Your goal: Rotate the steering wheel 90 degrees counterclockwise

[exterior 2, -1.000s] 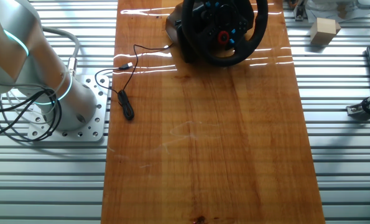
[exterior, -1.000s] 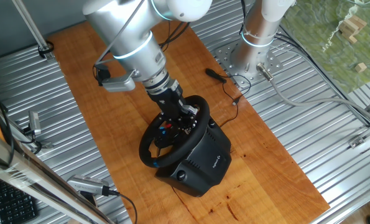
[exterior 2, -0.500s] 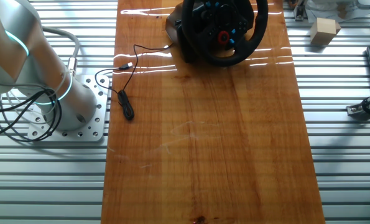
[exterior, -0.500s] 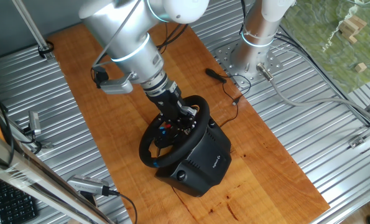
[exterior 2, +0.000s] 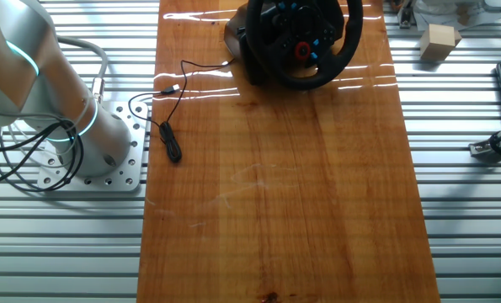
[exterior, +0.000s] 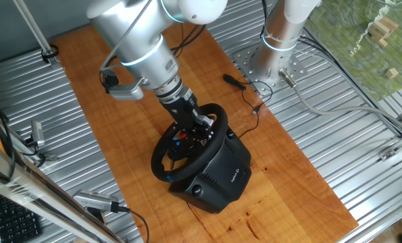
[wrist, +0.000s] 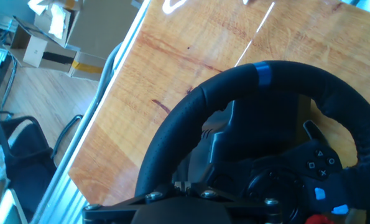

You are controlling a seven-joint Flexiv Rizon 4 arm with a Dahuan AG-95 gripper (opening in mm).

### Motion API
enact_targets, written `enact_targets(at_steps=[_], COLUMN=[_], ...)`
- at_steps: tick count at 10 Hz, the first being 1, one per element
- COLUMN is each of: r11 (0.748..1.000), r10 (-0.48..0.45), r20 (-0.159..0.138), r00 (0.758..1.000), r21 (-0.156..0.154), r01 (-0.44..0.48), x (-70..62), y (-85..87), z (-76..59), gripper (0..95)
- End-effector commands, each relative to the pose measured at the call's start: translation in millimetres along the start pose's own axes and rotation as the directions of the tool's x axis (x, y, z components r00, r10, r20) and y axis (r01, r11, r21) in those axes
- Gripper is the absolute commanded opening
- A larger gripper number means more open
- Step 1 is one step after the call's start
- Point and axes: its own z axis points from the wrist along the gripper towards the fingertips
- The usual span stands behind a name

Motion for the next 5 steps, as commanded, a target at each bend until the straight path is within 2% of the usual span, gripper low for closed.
enact_targets(at_steps=[1,5], r11=[1.0,0.999], r10=[0.028,0.038], r20=[-0.003,-0.014], r00=[1.0,0.999], r21=[0.004,0.011], r01=[-0.028,-0.038], x=[0.7,0.8], y=[-0.6,-0.7], z=[-0.4,-0.5], gripper=[0.0,0.0])
